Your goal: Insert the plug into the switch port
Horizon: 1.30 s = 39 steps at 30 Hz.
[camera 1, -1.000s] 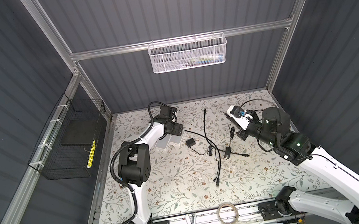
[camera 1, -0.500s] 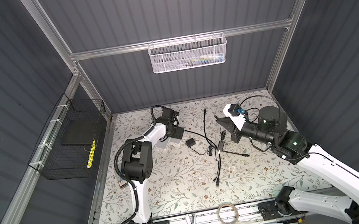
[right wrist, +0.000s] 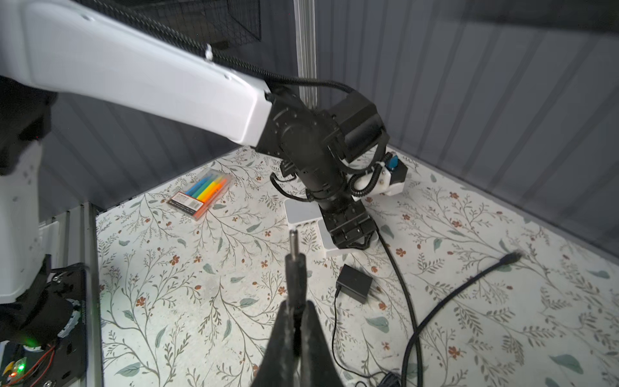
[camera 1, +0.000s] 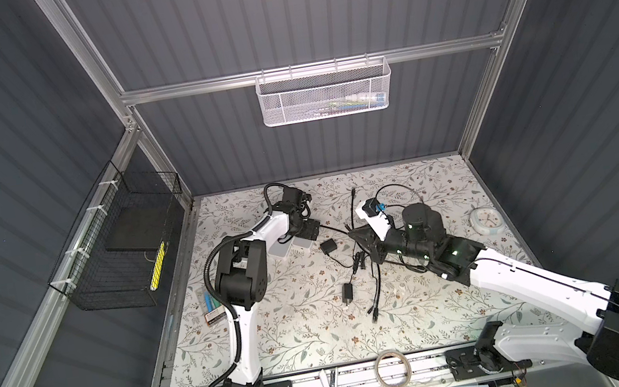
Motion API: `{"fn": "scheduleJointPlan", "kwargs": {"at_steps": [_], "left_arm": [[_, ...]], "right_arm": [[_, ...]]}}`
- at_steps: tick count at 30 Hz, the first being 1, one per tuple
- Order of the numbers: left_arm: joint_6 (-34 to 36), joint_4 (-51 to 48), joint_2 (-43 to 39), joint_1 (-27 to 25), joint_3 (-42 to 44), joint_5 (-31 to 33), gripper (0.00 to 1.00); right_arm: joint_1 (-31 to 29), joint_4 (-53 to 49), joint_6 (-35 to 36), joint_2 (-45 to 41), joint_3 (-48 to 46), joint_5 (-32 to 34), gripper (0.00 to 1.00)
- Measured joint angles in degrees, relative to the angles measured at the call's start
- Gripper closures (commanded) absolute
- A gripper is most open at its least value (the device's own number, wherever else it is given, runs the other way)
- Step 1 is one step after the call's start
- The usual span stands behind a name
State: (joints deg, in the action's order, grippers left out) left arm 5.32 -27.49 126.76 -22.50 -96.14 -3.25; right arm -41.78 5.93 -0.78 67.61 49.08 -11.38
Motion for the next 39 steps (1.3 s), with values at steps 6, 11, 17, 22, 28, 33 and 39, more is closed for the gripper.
{"fn": "scheduleJointPlan", "kwargs": {"at_steps": [6,11,17,22,28,33,39], "left_arm": [[-0.1,-0.4,0.4,0.0,-0.5,-0.5,0.31],[-0.9,-0.6,0.4,0.0,-0.7,-0.9,0.49],[-3.5,-1.2,0.4,0.0,-1.3,-1.1,0.55],[-7.1,-1.0,1.1,0.0,-2.1,-1.2,0.56],[-12.1,0.4,1.2,0.0,-1.8,-1.1,0.54],[-15.2,2.8,0.4,0.0,0.2,-0.1,0.53],[-18.1,4.9,-3.1,0.0,6.0,1.9,0.47]], "right_arm": [[3.0,1.1,-0.3,1.7,-3.0,4.2,1.0],[10.6,1.5,-0.1,1.8,-3.4,6.9,1.0],[16.7,0.0,2.3,4.8,-1.8,13.0,1.0],[17.9,-1.2,5.1,10.7,2.1,17.7,1.0],[22.4,-1.2,6.4,15.7,4.8,20.4,1.0],[26.4,-0.9,7.5,17.9,7.1,21.0,1.0],[27.8,-0.3,10.3,20.2,11.0,20.8,1.0]]}}
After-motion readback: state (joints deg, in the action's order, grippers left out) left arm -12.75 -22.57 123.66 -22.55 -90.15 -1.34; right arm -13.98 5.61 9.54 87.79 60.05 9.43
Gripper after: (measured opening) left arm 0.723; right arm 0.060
